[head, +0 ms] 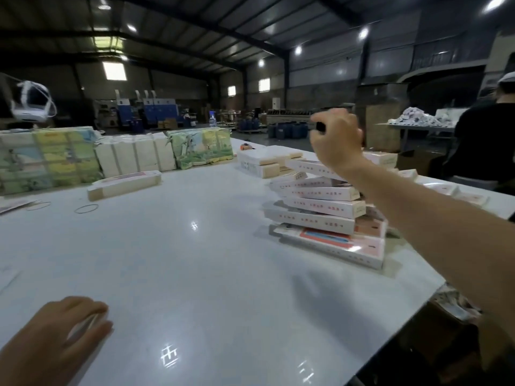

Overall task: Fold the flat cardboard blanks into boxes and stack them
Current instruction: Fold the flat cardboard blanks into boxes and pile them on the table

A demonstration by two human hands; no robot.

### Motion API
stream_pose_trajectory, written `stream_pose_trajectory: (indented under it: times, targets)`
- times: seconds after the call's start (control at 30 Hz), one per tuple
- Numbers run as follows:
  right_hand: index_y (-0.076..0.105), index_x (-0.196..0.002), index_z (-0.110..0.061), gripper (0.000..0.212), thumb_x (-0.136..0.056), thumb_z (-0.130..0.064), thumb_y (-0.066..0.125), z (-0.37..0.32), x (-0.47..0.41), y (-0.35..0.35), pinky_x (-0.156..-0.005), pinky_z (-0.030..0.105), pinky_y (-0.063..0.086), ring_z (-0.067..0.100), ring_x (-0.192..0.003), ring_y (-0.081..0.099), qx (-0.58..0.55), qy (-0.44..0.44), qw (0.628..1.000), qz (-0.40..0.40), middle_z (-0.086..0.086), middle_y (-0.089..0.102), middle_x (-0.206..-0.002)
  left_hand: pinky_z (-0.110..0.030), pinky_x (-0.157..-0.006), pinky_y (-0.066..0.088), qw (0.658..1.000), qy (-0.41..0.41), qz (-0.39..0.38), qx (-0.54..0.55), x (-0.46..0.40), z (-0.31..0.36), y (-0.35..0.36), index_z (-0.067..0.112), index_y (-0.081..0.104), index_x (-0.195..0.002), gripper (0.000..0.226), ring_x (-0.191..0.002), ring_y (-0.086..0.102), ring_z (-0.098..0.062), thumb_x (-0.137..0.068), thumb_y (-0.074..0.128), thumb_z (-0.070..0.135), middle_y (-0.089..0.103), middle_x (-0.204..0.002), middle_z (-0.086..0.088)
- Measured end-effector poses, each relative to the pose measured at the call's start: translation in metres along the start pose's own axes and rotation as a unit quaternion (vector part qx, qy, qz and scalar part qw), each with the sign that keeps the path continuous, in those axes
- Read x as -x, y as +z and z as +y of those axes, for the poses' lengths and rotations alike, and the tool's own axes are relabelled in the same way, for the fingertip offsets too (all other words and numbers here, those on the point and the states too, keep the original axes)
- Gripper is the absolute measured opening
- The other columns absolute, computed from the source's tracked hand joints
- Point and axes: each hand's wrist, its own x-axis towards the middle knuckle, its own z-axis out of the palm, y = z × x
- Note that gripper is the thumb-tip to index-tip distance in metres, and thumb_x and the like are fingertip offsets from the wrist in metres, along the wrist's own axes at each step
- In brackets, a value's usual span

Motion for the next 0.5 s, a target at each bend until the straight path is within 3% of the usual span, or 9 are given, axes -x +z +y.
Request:
stream_pose_trajectory:
  times: [0.1,0.17,0.23,0.33,0.5]
  targets:
    - [0.066,-0.114,-0.015,0.026,-0.092,-0.016,0.054,-0.075,0.055,0.024,-0.102,0.04,0.037,0.02,-0.114,0.05,-0.114,-0.153,0.978,-0.087,0.004,0.063,-0.12,-0.035,-0.072,0.046,0.997,-0.03,0.045,0.046,0.002,0.1,-0.066,0.043,0.063,-0.088,0.01,-0.086,0.056,-0.008,-0.08,0.062,0.049,0.061,-0.094,0.021]
    - [0.069,-0.111,-0.017,0.024,-0.093,-0.02,0.054,-0.108,0.108,0.049,-0.099,0.039,0.039,0.02,-0.113,0.052,-0.138,-0.231,0.947,-0.174,0.002,0.065,-0.119,-0.039,-0.078,0.046,0.996,-0.04,0.041,0.068,0.004,0.127,-0.083,0.031,0.068,-0.089,0.006,-0.087,0.057,-0.019,-0.083,0.068,0.03,0.063,-0.092,0.01]
    - [0.069,-0.109,-0.017,0.025,-0.095,-0.024,0.049,-0.126,0.157,0.078,-0.097,0.039,0.04,0.022,-0.116,0.05,-0.083,-0.272,0.918,-0.278,0.002,0.064,-0.121,-0.036,-0.084,0.044,0.995,-0.061,0.025,0.07,0.006,0.136,-0.087,0.017,0.07,-0.093,0.01,-0.092,0.055,-0.02,-0.086,0.066,0.023,0.064,-0.097,0.005]
    - [0.058,-0.09,-0.013,0.024,-0.097,-0.025,0.039,-0.125,0.204,0.111,-0.09,0.036,0.042,0.024,-0.112,0.049,-0.014,-0.257,0.877,-0.406,0.001,0.059,-0.108,-0.032,-0.089,0.041,0.994,-0.075,0.019,0.079,0.009,0.133,-0.085,0.018,0.067,-0.099,0.013,-0.098,0.052,-0.014,-0.091,0.058,0.021,0.063,-0.102,0.008]
    - [0.062,-0.114,-0.015,0.032,-0.098,-0.029,0.038,-0.114,0.218,0.131,-0.096,0.033,0.04,0.019,-0.118,0.048,-0.028,-0.256,0.887,-0.384,-0.003,0.058,-0.123,-0.031,-0.086,0.042,0.992,-0.078,0.01,0.101,0.01,0.13,-0.082,0.02,0.067,-0.093,0.015,-0.095,0.051,-0.012,-0.089,0.053,0.024,0.063,-0.098,0.008]
